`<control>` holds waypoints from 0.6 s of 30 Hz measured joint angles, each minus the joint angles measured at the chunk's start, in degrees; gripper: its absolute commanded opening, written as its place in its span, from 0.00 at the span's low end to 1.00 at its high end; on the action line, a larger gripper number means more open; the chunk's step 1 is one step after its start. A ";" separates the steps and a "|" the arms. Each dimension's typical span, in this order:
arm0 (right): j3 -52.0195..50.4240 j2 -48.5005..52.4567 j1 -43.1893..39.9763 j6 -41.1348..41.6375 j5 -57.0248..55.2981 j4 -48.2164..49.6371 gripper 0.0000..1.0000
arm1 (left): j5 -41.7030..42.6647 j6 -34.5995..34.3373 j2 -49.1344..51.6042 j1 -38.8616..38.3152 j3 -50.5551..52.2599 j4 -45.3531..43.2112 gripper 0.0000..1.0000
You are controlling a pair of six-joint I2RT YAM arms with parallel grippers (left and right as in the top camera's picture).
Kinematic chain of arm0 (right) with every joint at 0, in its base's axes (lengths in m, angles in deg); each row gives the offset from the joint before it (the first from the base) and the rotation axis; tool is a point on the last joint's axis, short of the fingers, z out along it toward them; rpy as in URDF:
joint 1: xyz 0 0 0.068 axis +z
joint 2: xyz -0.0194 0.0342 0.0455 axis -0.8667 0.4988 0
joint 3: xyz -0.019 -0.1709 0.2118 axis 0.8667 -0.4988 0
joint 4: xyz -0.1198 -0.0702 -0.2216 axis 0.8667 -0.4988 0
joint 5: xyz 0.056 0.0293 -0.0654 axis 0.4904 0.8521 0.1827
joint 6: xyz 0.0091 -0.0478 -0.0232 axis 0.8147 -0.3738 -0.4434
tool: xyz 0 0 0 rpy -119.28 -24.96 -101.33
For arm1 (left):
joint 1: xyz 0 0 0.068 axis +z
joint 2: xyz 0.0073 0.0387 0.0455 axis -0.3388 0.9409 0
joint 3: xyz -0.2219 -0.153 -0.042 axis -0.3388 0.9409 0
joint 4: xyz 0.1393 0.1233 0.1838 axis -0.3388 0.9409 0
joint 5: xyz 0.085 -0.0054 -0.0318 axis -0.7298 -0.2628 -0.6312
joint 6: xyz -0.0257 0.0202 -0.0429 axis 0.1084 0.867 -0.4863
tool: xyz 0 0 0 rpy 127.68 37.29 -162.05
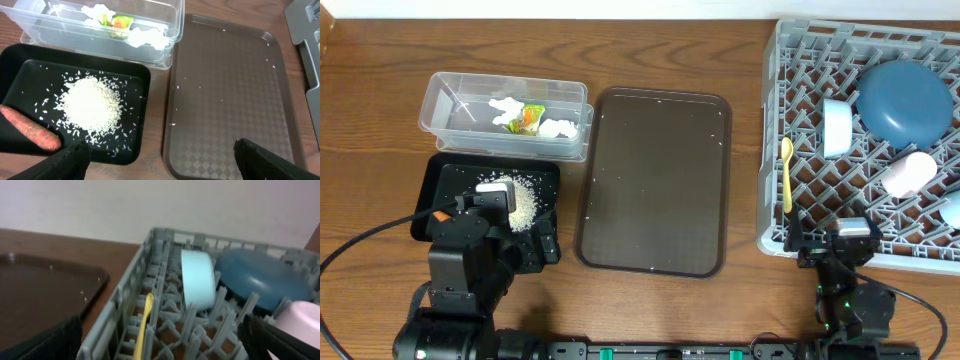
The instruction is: Sort waste into correct bins and load items into the dishwasher rack
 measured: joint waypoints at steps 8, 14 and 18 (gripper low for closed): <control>0.00 -0.04 -0.02 -1.25 -0.02 0.07 1.00 | 0.00 -0.02 0.00 0.00 0.00 -0.04 0.94; 0.00 -0.04 0.00 -1.38 -0.02 0.07 0.99 | 0.00 -0.02 0.00 0.00 0.00 -0.04 0.94; 0.00 -0.04 0.00 -1.46 -0.02 0.04 0.99 | 0.00 0.00 0.00 0.00 0.00 -0.04 0.94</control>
